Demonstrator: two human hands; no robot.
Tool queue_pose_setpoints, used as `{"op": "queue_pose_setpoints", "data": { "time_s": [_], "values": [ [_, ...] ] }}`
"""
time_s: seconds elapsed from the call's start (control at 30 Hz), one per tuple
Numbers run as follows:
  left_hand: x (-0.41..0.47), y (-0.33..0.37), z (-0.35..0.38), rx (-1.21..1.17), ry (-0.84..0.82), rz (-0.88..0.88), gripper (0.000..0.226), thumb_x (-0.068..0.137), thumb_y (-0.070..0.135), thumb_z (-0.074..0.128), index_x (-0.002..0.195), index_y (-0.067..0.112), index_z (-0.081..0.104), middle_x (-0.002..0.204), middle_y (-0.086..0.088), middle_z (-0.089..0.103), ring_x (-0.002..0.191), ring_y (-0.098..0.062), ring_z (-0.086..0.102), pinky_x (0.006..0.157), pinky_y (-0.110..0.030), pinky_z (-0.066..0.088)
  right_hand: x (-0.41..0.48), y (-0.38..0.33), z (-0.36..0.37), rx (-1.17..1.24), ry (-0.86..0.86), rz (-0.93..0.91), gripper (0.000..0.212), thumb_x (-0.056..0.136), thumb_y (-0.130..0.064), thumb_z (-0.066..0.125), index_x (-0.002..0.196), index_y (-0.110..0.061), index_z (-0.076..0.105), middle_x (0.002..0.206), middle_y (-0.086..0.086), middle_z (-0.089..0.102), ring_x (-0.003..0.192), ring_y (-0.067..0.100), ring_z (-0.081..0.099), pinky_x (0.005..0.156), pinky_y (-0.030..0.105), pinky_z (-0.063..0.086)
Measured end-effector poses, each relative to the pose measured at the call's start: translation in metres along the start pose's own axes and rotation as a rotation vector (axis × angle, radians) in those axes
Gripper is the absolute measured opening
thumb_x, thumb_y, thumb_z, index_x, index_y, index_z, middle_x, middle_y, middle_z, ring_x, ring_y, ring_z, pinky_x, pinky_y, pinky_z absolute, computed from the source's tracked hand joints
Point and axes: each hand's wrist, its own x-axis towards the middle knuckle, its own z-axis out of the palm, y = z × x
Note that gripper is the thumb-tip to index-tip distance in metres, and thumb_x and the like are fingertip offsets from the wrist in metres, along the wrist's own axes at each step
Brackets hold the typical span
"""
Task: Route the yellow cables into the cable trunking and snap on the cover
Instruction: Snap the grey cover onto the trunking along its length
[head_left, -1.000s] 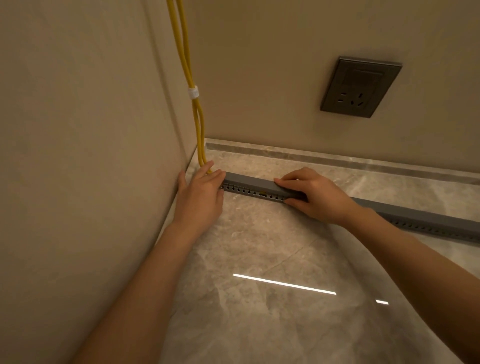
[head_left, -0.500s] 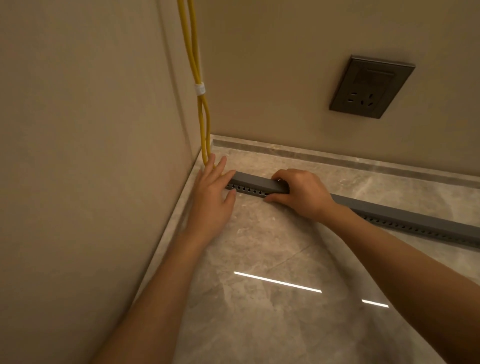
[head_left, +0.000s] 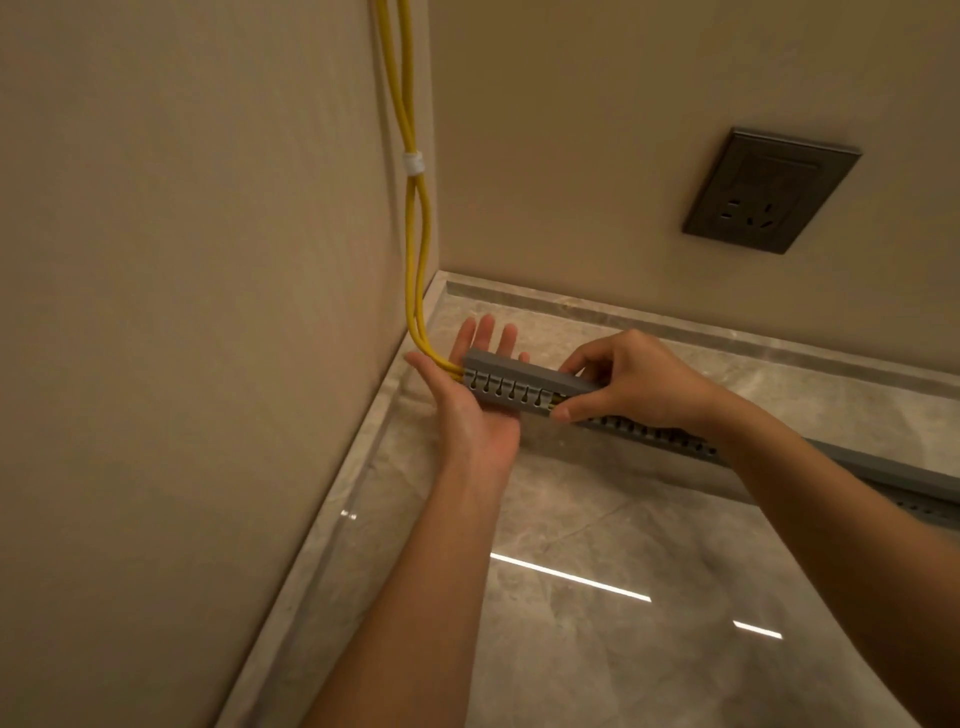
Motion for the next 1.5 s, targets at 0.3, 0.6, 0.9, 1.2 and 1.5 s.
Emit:
{"op": "queue_pose_setpoints", "data": {
  "time_s": [0.3,0.6,0.9,1.2,1.5],
  "values": [
    [-0.001,0.0,0.021,-0.099,0.029,0.005,0.077,0.075,0.08,0.029,0.086,0.012,0.065,0.076,0.003,0.073,0.07,-0.011,0.07,0.075,-0.029,0.05,-0.011,-0.01,-0.005,-0.073,0.072,-0.122,0.036,0.071,-0.044,0.072,0.102,-0.029,0.062,0.083,-0.005,0.071,0.071,0.007,0.065,0.072,0.036,0.056],
    [-0.007,0.006,0.038,-0.109,0.096,-0.001,0.072,0.073,0.081,0.033,0.065,0.012,0.054,0.053,0.002,0.055,0.044,-0.012,0.053,0.054,-0.024,0.048,-0.024,-0.03,0.005,-0.398,0.317,-0.419,0.029,0.087,-0.02,0.063,0.114,-0.01,0.065,0.088,0.011,0.064,0.078,0.026,0.059,0.061,0.039,0.049],
    [-0.009,0.014,0.044,-0.061,0.233,-0.029,0.065,0.078,0.076,0.036,0.062,0.014,0.046,0.044,0.004,0.044,0.034,-0.011,0.041,0.047,-0.023,0.043,-0.039,-0.048,0.025,-0.749,0.359,-0.31,0.046,0.075,-0.022,0.071,0.116,-0.005,0.059,0.095,0.01,0.065,0.085,0.027,0.057,0.067,0.037,0.048],
    [-0.012,0.015,0.043,-0.1,0.139,-0.04,0.069,0.084,0.073,0.025,0.064,0.012,0.05,0.05,0.0,0.049,0.044,-0.016,0.047,0.053,-0.026,0.045,-0.022,-0.061,0.021,-0.685,0.473,-0.186,0.01,0.077,-0.014,0.062,0.086,-0.013,0.064,0.079,0.004,0.063,0.072,0.025,0.057,0.048,0.03,0.033],
    [-0.01,0.015,0.04,-0.24,0.186,-0.12,0.061,0.096,0.046,0.021,0.051,0.013,0.046,0.043,-0.002,0.048,0.039,-0.016,0.043,0.048,-0.02,0.038,-0.02,-0.061,0.008,-0.594,0.368,-0.197,0.016,0.073,-0.023,0.061,0.088,-0.021,0.066,0.078,-0.001,0.064,0.072,0.024,0.058,0.054,0.028,0.035]
  ]
}}
